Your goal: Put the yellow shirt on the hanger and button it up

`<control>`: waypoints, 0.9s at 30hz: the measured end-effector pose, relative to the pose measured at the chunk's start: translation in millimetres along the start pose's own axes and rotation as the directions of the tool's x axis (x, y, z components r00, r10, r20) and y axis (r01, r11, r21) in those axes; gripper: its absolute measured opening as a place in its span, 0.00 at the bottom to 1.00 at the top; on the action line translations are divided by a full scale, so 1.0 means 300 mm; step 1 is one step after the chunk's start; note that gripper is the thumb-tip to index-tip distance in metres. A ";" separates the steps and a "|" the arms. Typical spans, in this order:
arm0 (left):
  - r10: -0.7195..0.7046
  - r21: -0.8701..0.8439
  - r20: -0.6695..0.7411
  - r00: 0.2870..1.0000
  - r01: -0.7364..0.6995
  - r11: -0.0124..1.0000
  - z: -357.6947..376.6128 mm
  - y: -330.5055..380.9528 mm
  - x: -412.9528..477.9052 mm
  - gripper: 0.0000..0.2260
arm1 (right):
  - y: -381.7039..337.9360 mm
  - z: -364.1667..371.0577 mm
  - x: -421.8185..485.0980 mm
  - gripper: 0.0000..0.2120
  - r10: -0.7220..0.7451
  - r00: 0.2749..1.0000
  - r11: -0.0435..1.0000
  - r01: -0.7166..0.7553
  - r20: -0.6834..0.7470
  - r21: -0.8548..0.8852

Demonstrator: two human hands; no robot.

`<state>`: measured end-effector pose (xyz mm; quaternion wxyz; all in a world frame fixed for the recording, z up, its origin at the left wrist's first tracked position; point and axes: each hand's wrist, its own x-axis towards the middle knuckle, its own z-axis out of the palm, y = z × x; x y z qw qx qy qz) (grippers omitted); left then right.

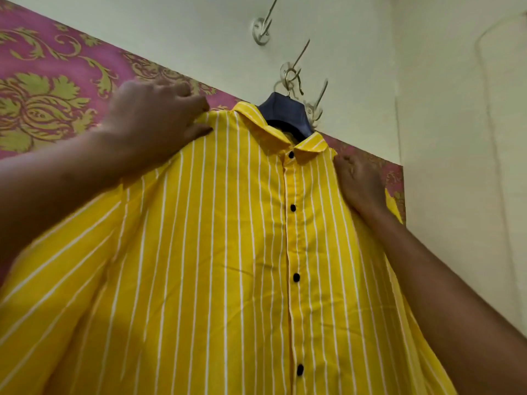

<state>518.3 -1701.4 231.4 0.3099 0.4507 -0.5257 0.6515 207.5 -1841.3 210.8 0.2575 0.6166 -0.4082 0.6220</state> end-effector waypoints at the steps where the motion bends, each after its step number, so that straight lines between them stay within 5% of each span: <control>1: 0.025 -0.023 -0.025 0.999 -0.025 0.999 0.000 0.000 -0.010 0.21 | 0.021 0.007 -0.013 0.29 -0.010 0.999 0.998 0.012 0.031 -0.068; 7: 0.062 -0.067 -0.032 0.998 -0.064 0.996 -0.012 0.010 -0.050 0.20 | 0.035 0.014 0.000 0.17 0.024 0.995 0.993 -0.013 0.092 -0.118; 16: 0.098 0.012 0.118 0.988 -0.100 0.995 -0.050 -0.001 -0.137 0.27 | 0.026 -0.043 -0.042 0.25 -0.011 0.972 0.992 0.041 0.237 -0.122; 27: 0.120 -0.292 0.189 0.975 -0.061 0.955 -0.227 0.206 -0.224 0.28 | -0.184 -0.176 -0.338 0.23 -0.336 0.923 0.941 0.321 0.190 0.103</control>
